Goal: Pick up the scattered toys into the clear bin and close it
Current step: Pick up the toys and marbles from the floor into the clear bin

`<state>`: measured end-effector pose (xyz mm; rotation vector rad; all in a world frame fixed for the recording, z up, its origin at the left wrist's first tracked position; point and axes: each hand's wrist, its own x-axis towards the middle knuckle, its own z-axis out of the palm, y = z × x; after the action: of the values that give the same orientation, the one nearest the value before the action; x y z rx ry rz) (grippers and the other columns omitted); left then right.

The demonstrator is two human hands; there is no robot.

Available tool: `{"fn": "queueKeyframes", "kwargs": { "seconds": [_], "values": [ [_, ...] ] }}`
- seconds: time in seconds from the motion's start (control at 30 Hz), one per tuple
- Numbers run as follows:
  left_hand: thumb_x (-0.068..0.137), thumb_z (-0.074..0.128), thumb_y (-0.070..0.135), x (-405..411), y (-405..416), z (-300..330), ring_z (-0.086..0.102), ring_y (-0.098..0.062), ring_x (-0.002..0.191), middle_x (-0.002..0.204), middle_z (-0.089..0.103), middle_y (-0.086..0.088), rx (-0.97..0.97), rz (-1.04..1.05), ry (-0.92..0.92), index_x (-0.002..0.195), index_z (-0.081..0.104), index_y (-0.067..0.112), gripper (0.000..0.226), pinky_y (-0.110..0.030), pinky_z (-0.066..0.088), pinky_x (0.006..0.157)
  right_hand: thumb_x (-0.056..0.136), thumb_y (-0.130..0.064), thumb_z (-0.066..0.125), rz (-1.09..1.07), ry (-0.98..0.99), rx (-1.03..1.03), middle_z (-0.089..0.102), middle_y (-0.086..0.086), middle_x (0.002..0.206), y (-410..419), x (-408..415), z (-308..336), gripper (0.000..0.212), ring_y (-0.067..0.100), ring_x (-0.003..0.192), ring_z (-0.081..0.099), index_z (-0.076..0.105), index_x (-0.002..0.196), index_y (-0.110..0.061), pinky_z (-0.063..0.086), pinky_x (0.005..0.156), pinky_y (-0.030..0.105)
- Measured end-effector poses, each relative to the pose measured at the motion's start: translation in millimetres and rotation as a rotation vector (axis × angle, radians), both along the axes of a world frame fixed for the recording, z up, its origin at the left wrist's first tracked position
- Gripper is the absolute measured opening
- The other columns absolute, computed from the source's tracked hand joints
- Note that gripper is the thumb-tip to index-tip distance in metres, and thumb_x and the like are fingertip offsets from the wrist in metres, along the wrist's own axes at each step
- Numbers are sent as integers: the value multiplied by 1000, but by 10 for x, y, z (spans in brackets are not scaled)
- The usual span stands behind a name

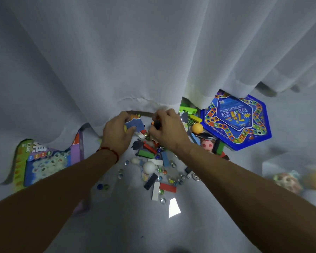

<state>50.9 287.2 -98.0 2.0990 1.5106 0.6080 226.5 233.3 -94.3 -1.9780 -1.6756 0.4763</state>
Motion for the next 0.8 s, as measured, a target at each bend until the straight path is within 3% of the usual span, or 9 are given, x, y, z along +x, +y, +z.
{"fn": "queueKeyframes", "kwargs": {
  "seconds": [0.07, 0.17, 0.27, 0.37, 0.5, 0.6, 0.67, 0.73, 0.8],
  "values": [
    [87, 69, 19, 49, -341, 263, 49, -17, 77, 84, 55, 0, -1, 46, -103, 94, 53, 14, 18, -25, 33, 67, 84, -38, 64, -40, -5, 2, 55, 8, 101, -253, 76, 224, 28, 26, 95, 53, 62, 106, -21, 51, 77, 37],
    [86, 69, 22, 268, -834, 713, 56, -22, 77, 84, 62, -3, -101, -11, -214, 91, 55, 15, 17, -34, 46, 66, 83, -34, 66, -95, 37, 64, 60, 1, 88, -699, 325, 739, 20, 17, 89, 57, 69, 97, -20, 49, 75, 30],
    [84, 70, 17, 675, -1261, 1256, 62, -22, 62, 84, 68, -8, -422, -118, -419, 97, 63, 16, 15, -32, 52, 54, 83, -23, 68, -311, 311, 135, 67, -4, 69, -1313, 623, 1385, 6, 6, 64, 58, 71, 81, -18, 48, 63, 24],
    [90, 61, 4, 1213, -1779, 1898, 51, -22, 48, 76, 62, -18, -834, -308, -510, 101, 61, 5, 12, -23, 46, 40, 86, -22, 65, -689, 686, 196, 70, 2, 75, -2115, 956, 1962, 7, 13, 67, 62, 70, 81, -19, 59, 66, 37],
    [93, 58, 6, 1910, -2483, 2616, 56, -21, 59, 89, 58, -18, -1128, -496, -417, 99, 55, 6, 7, -27, 56, 47, 94, -22, 65, -1096, 1060, 129, 52, 8, 75, -3261, 1451, 2479, 19, 20, 63, 43, 62, 82, -8, 62, 67, 44],
    [95, 60, 15, 2259, -2946, 2976, 60, -34, 103, 136, 42, -18, -1234, -561, -347, 109, 54, 8, 17, -45, 59, 81, 99, -28, 59, -1236, 1207, 91, 58, 19, 105, -3925, 1658, 2650, 23, 23, 73, 47, 56, 96, -5, 55, 85, 59],
    [97, 56, 20, 2364, -3190, 3150, 42, -43, 129, 150, 27, -14, -1206, -608, -288, 127, 47, 8, 33, -50, 54, 91, 99, -22, 55, -1281, 1245, 153, 48, 17, 135, -4218, 1703, 2703, 28, 33, 94, 54, 49, 119, -3, 54, 83, 62],
    [97, 55, 20, 2385, -3290, 3207, 35, -43, 136, 154, 26, -17, -1118, -617, -249, 142, 36, 7, 50, -50, 52, 94, 98, -20, 54, -1280, 1240, 223, 39, 14, 141, -4359, 1704, 2685, 37, 44, 120, 45, 46, 131, -4, 57, 69, 59],
    [97, 56, 19, 2314, -3244, 3155, 41, -39, 133, 147, 34, -21, -1039, -604, -192, 143, 35, 6, 52, -49, 51, 95, 95, -23, 56, -1237, 1205, 162, 39, 19, 141, -4396, 1642, 2662, 40, 45, 127, 43, 52, 130, -4, 58, 73, 56]
  ]
}}
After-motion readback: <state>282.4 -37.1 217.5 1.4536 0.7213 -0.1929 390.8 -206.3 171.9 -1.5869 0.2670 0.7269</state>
